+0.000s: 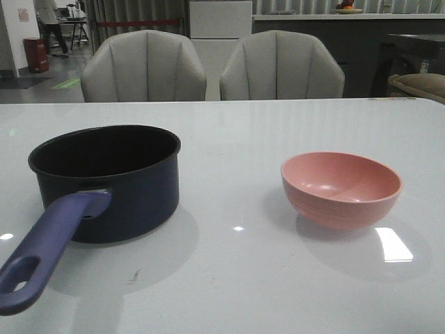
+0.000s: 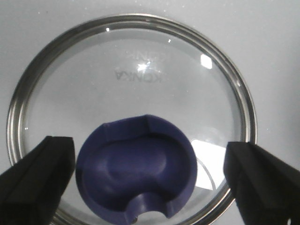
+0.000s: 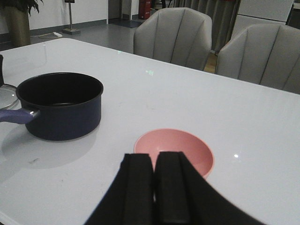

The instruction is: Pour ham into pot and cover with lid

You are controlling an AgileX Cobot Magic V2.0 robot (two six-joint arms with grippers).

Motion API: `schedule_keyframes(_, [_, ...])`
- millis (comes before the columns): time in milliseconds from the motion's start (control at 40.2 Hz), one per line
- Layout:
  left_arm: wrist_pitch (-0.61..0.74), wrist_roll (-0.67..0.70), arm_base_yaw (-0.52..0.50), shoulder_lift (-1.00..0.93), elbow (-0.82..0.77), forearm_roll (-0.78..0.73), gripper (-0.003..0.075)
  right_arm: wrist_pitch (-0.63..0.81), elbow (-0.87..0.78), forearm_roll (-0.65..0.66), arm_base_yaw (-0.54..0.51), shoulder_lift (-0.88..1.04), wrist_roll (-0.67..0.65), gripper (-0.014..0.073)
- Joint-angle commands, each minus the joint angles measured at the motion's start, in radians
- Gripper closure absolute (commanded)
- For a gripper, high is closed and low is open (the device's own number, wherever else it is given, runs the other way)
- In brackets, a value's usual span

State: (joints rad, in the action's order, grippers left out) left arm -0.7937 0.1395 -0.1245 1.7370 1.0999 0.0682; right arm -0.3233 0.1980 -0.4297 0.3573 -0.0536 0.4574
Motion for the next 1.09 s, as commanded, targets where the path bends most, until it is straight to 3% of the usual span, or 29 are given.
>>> schedule_keyframes(0, [-0.005, 0.012, -0.001, -0.016, 0.034, 0.006, 0.0064, 0.073, 0.027, -0.014, 0.001, -0.009, 0.009, 0.0444])
schedule_keyframes(199, [-0.008, 0.012, -0.001, -0.002, 0.034, 0.006, 0.0098, 0.073, 0.027, -0.014, 0.001, -0.009, 0.009, 0.0444])
schedule_keyframes(423, [0.0, 0.012, -0.001, -0.002, 0.034, 0.002, 0.0418, 0.073, 0.027, -0.014, 0.001, -0.009, 0.009, 0.0444])
schedule_keyframes(547, [0.002, 0.012, -0.001, -0.002, 0.034, 0.002, 0.0515, 0.073, 0.027, -0.014, 0.001, -0.009, 0.009, 0.0444])
schedule_keyframes(1069, [0.032, -0.03, -0.001, -0.123, 0.058, -0.006, 0.0526, 0.073, 0.027, -0.014, 0.001, -0.009, 0.009, 0.0444])
